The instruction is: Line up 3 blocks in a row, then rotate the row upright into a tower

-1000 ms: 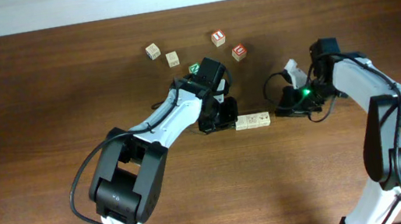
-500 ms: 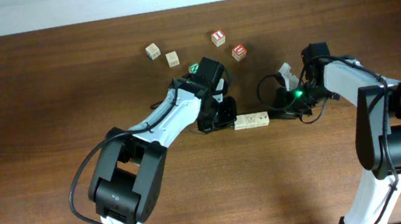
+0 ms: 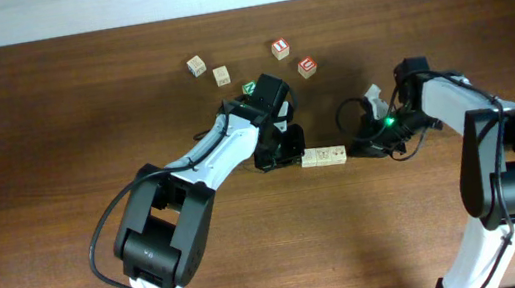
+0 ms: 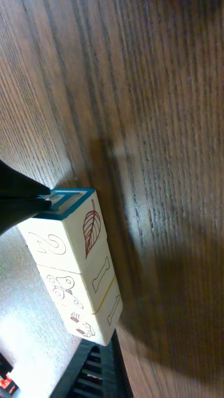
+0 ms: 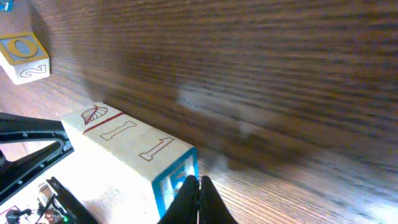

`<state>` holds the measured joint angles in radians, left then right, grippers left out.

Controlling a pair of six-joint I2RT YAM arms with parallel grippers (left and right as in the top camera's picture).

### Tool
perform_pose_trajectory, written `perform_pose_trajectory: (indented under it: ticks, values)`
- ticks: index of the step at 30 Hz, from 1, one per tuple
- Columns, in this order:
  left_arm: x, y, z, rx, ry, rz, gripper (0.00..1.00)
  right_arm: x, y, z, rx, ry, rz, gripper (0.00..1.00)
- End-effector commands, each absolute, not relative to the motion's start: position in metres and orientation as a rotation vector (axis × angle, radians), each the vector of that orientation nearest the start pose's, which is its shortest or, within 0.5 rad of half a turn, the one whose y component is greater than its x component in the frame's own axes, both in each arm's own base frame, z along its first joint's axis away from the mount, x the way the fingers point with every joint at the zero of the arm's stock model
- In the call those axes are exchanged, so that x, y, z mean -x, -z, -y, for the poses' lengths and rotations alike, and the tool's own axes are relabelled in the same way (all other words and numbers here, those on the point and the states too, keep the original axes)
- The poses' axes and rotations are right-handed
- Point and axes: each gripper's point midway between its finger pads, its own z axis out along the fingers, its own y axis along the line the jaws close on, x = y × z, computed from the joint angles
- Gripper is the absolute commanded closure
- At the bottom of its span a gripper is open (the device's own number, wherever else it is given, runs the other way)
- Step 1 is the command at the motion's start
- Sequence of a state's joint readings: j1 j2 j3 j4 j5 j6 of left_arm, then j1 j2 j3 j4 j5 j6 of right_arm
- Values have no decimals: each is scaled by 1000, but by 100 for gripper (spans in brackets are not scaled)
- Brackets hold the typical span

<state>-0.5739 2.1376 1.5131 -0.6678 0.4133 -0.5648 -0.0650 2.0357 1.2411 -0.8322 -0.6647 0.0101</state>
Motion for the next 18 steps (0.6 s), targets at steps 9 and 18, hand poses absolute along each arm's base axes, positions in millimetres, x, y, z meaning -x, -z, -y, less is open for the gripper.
perform_pose_trajectory:
  ticks: [9,18]
  values:
    - [-350,-19,309,-134,783,-3030,100,-344,-1,-105,-134,-1152,-2993,96]
    - [-350,-19,309,-133,783,-3030,100,-345,-28,-103,-67,-1114,-2952,96]
